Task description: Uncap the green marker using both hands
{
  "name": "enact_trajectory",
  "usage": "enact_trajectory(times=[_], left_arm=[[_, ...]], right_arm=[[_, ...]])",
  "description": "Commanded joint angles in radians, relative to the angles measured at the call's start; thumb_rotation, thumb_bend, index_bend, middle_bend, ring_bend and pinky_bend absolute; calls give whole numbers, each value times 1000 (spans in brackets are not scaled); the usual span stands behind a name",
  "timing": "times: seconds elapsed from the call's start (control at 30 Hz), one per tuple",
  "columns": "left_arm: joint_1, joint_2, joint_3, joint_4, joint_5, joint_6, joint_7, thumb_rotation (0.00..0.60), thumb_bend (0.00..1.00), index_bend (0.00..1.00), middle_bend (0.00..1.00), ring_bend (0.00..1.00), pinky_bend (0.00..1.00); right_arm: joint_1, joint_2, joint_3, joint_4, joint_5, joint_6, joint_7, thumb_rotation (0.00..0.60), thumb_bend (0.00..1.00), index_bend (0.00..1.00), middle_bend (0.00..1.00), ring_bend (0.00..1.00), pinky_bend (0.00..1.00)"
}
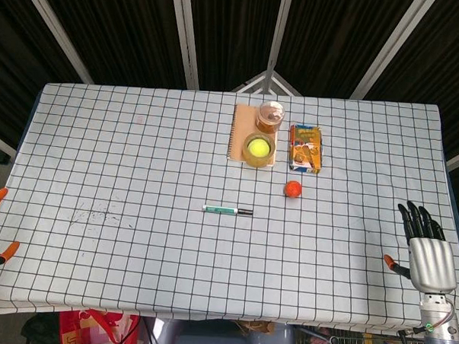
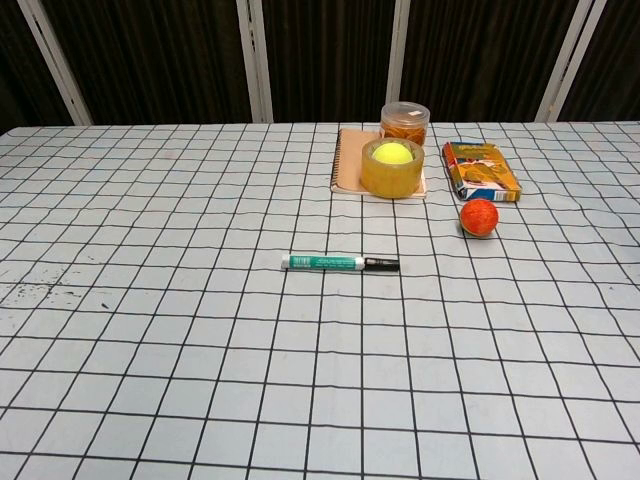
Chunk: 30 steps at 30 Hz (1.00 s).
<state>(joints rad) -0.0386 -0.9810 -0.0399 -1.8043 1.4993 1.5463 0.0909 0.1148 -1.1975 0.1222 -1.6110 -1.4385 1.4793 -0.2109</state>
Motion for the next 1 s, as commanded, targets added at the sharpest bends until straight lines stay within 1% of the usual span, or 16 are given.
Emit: enact_trajectory(times=[0.03, 0.33, 0.47, 0.67, 0.8, 0.93, 1.0], left_arm=[[0, -7, 4, 7, 3, -3, 3, 600, 339, 0, 0, 0, 0], [-7, -46, 0, 50, -6, -14, -2, 600, 338, 0, 0, 0, 0], [-22, -55, -21, 58, -24, -26, -1, 600, 338, 0, 0, 0, 0], [-37, -57, -24, 35, -30, -45, 49, 600, 337, 0, 1, 0, 0], [-42, -43, -29, 11, -39, -48, 76, 600, 337, 10, 19, 0, 0], [-57, -14, -44, -21, -73, -71, 116, 600, 337, 49, 43, 0, 0], [-71, 0, -52, -43, -106, -102, 137, 600, 337, 54, 45, 0, 0]], right_arm=[[2, 1, -4, -7, -8, 2, -14, 600, 167, 70, 72, 51, 190], [-9, 14, -7, -34, -10, 21, -34, 600, 168, 70, 72, 51, 188], [-14, 30, -4, -57, -3, 25, -38, 600, 167, 70, 72, 51, 188], [-13, 40, -13, -70, -5, 15, -56, 600, 167, 71, 72, 51, 188], [-11, 46, -10, -77, 12, 4, -54, 600, 167, 77, 72, 51, 185], [-7, 49, -4, -85, 24, -5, -53, 600, 167, 78, 72, 51, 178], [-4, 46, -7, -85, 24, -12, -56, 600, 167, 77, 72, 51, 178]])
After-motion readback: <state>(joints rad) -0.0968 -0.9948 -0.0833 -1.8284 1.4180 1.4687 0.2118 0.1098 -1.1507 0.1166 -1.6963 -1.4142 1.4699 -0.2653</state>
